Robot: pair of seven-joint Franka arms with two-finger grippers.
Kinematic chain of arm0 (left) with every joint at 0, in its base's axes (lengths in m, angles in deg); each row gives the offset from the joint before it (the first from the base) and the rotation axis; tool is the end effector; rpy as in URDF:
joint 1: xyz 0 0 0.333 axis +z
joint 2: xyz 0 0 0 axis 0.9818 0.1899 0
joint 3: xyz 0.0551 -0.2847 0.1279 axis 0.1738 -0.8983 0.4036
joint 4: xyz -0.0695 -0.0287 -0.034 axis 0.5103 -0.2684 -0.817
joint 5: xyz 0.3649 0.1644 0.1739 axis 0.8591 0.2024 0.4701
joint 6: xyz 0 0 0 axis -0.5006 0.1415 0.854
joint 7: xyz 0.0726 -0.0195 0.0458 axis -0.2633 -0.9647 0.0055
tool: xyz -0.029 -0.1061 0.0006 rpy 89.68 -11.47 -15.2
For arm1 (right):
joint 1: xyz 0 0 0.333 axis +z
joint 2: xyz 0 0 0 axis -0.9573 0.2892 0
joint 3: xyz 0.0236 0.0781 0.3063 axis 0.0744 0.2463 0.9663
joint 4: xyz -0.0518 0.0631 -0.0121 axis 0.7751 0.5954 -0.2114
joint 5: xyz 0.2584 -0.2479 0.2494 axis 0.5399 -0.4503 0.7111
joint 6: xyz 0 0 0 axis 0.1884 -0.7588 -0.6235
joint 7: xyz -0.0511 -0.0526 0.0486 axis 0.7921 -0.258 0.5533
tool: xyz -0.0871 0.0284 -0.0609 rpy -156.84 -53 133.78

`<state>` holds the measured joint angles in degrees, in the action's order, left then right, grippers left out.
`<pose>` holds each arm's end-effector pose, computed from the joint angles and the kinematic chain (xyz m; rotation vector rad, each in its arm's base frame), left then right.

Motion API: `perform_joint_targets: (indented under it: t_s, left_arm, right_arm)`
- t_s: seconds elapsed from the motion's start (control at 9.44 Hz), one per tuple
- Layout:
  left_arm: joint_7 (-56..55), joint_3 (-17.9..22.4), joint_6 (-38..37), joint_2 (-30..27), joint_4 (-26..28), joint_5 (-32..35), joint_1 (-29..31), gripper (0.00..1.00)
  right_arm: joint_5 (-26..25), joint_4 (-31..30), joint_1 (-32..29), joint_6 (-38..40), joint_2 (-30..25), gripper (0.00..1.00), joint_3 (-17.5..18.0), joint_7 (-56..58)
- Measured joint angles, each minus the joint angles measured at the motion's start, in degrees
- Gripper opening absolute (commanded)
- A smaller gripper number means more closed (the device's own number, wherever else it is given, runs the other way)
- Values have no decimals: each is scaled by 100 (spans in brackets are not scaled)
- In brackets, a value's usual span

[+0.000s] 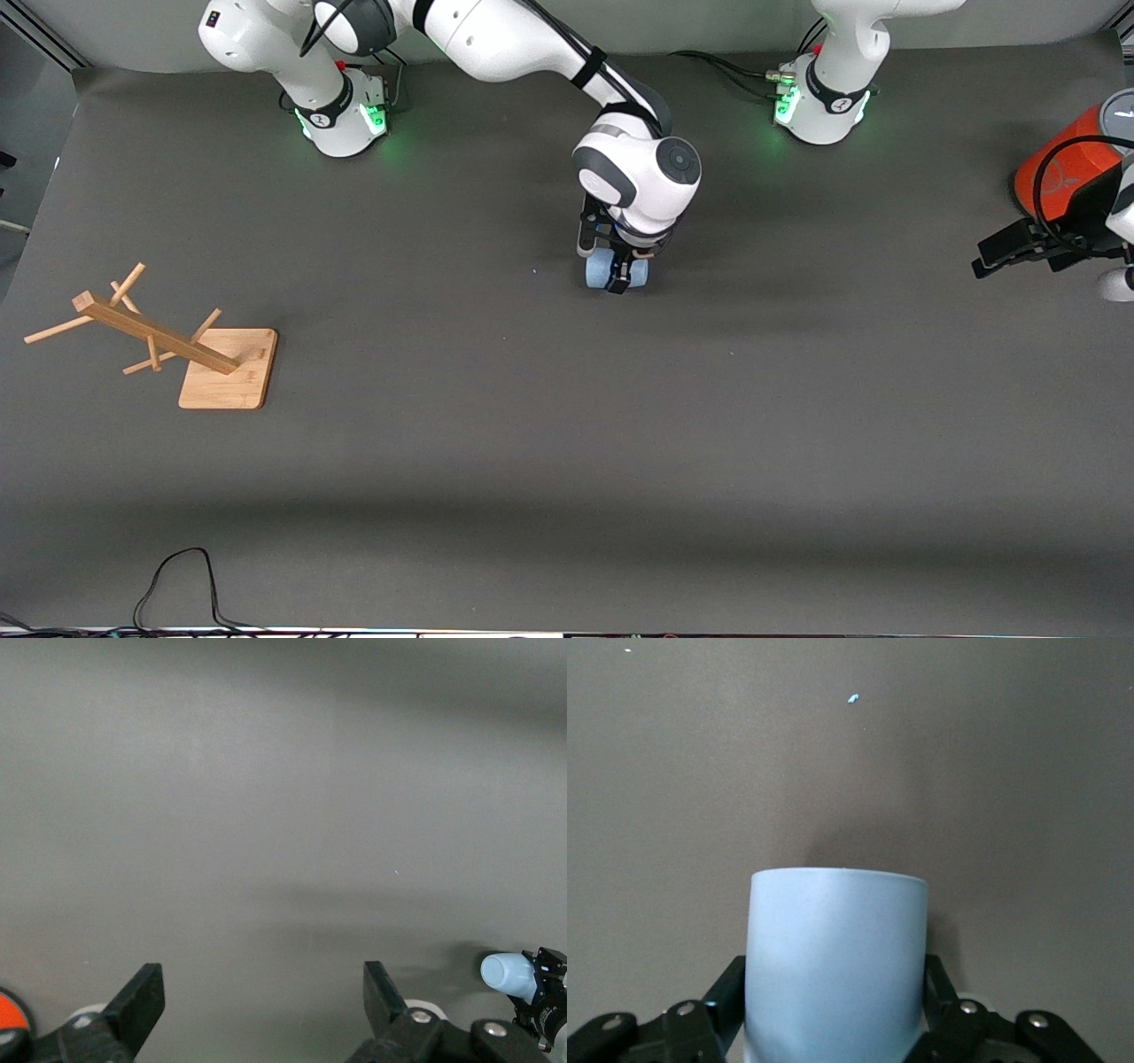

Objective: Rotate and upright cup with both arms
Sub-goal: 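Carry the blue cup with the right gripper to the table middle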

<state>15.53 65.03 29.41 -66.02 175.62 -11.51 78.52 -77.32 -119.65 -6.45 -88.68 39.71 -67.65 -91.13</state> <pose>0.6051 0.0062 0.5857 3.0697 0.1586 -0.0080 0.4146 0.6550 0.1731 1.9259 -2.2498 0.2875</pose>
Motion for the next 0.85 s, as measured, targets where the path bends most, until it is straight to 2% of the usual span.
perform_joint_targets:
  t_s: [0.11,0.42,0.85]
  left_arm:
    - [4,-10,0,47,0,-2,0,100]
    - [7,-102,43,81,-1,-9,-21,100]
    - [7,-104,58,155,-3,-24,-22,100]
  right_arm:
    - [0,22,3,0,23,86,0,-1]
    - [0,47,4,0,26,100,-1,-3]
    - [0,125,4,12,22,100,-15,-3]
